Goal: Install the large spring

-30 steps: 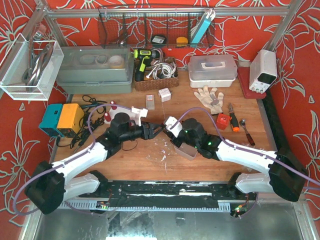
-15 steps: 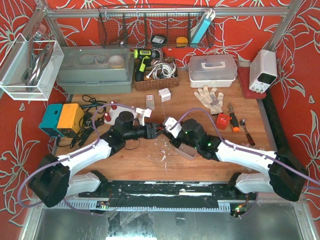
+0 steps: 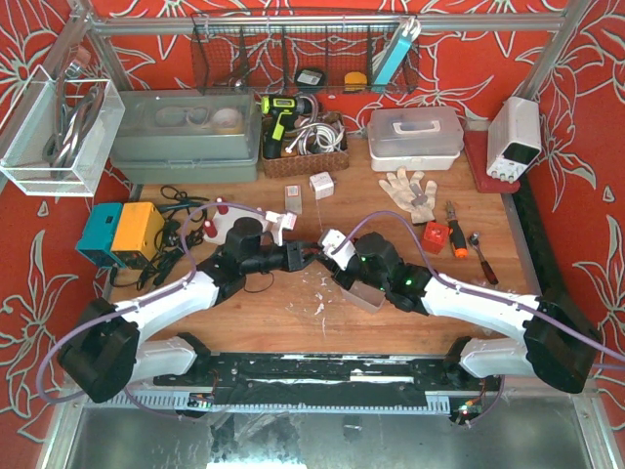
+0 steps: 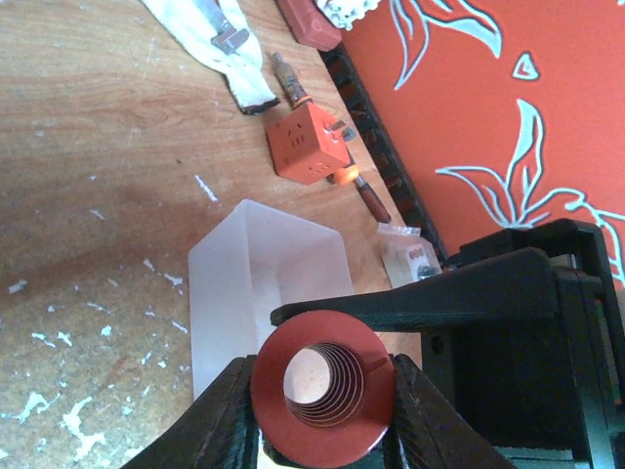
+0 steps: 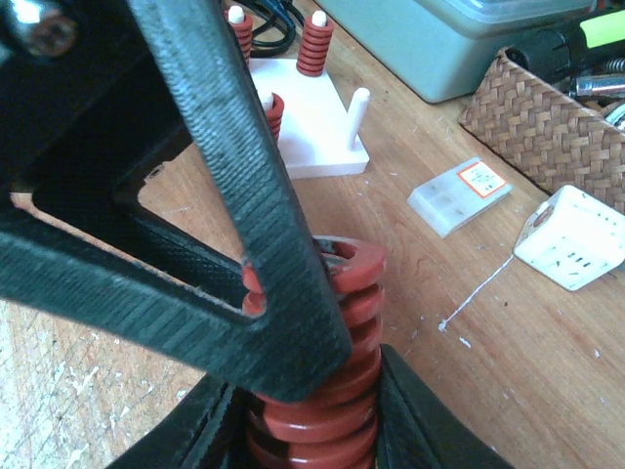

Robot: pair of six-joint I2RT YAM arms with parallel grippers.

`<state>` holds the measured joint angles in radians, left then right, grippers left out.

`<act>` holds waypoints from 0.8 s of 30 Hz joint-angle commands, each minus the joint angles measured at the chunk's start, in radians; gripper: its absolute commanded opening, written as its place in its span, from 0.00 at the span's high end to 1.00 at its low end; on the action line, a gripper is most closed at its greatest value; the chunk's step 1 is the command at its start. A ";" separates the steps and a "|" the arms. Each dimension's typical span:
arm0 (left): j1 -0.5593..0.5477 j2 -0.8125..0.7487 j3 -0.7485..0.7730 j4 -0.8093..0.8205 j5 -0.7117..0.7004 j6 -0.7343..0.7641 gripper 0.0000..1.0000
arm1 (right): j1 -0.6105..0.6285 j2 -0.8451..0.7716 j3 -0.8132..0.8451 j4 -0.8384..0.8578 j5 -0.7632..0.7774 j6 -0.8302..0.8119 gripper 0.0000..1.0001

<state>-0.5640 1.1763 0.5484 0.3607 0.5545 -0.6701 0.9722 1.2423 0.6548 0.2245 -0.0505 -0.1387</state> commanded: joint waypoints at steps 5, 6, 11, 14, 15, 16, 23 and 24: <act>-0.005 0.031 0.023 0.040 0.036 0.003 0.87 | 0.017 0.020 0.012 0.023 -0.065 0.010 1.00; -0.005 0.031 0.024 0.039 0.036 0.004 0.90 | 0.017 0.023 0.012 0.023 -0.068 0.010 1.00; -0.005 0.010 0.025 0.016 0.001 0.003 1.00 | 0.018 0.034 0.011 0.020 -0.050 0.014 0.96; -0.005 -0.012 0.031 -0.012 -0.036 0.007 1.00 | 0.018 0.033 0.016 0.014 -0.027 0.021 0.77; -0.005 -0.020 0.034 -0.022 -0.053 0.009 1.00 | 0.018 0.031 0.019 0.007 -0.022 0.023 0.70; -0.005 -0.028 0.037 -0.033 -0.070 0.014 1.00 | 0.018 0.028 0.023 -0.004 -0.018 0.024 0.64; -0.005 -0.094 0.074 -0.120 -0.251 0.061 1.00 | 0.017 -0.070 0.035 -0.124 0.079 0.047 0.20; -0.005 -0.101 0.084 -0.130 -0.283 0.072 1.00 | 0.018 -0.100 0.033 -0.143 0.103 0.057 0.14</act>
<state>-0.5659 1.1252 0.5758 0.2516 0.4046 -0.6468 0.9844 1.2381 0.6628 0.1562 -0.0334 -0.1143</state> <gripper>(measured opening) 0.312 0.781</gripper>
